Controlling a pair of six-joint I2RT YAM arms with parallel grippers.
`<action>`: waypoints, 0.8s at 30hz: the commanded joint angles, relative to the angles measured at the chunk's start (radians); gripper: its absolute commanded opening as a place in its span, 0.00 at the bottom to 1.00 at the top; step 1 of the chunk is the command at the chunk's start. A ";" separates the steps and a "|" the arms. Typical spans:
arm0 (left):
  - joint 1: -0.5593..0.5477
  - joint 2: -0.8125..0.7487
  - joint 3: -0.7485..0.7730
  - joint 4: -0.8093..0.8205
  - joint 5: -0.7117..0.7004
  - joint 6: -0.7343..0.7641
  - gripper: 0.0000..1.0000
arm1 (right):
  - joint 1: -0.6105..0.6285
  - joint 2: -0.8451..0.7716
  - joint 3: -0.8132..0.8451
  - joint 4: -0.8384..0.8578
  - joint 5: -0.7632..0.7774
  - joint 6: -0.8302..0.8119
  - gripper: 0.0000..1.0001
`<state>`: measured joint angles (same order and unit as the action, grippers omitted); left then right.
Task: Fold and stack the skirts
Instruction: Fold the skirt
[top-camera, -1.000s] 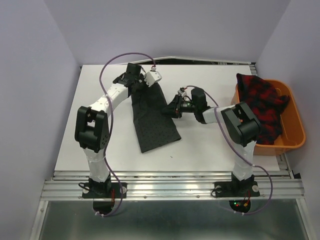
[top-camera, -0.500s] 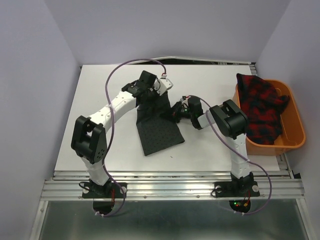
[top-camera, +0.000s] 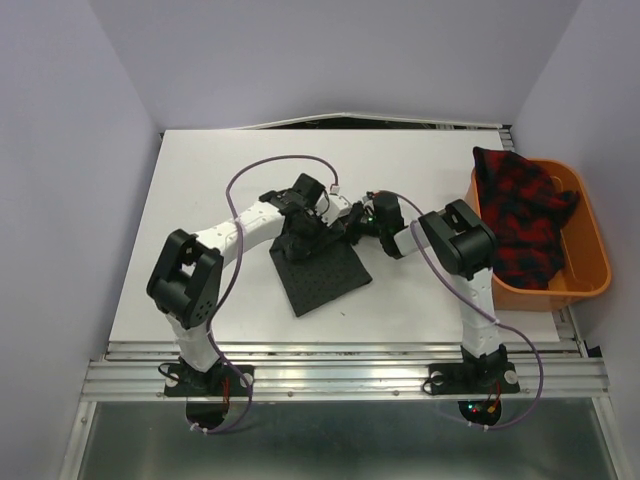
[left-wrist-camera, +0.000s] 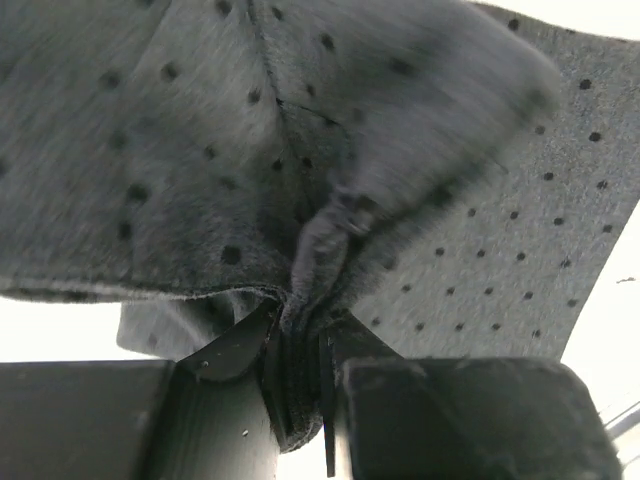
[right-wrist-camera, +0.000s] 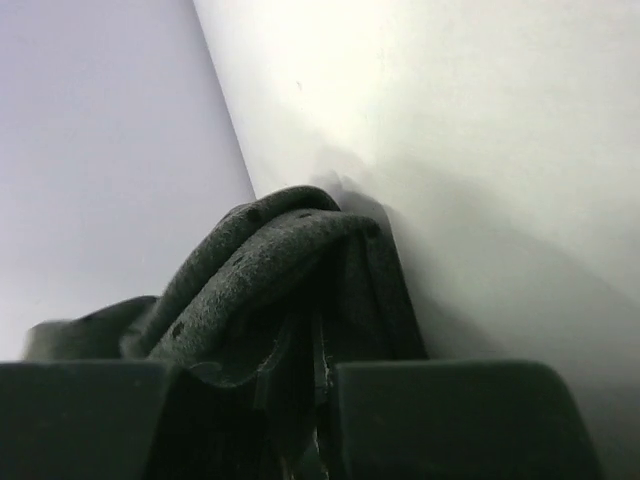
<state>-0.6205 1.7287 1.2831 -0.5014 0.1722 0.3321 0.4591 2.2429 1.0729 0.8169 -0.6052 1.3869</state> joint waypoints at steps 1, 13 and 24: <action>-0.001 0.065 0.005 -0.014 0.075 -0.053 0.00 | 0.010 -0.126 0.024 -0.174 -0.022 -0.087 0.15; 0.067 0.097 0.071 0.006 0.000 -0.056 0.00 | -0.010 -0.312 0.042 -0.745 -0.096 -0.324 0.25; 0.150 0.137 0.202 -0.042 -0.026 -0.057 0.00 | -0.020 -0.358 -0.088 -0.609 -0.203 -0.195 0.25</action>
<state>-0.4709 1.8771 1.4452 -0.5198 0.1623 0.2745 0.4389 1.9316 1.0317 0.1169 -0.7517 1.1210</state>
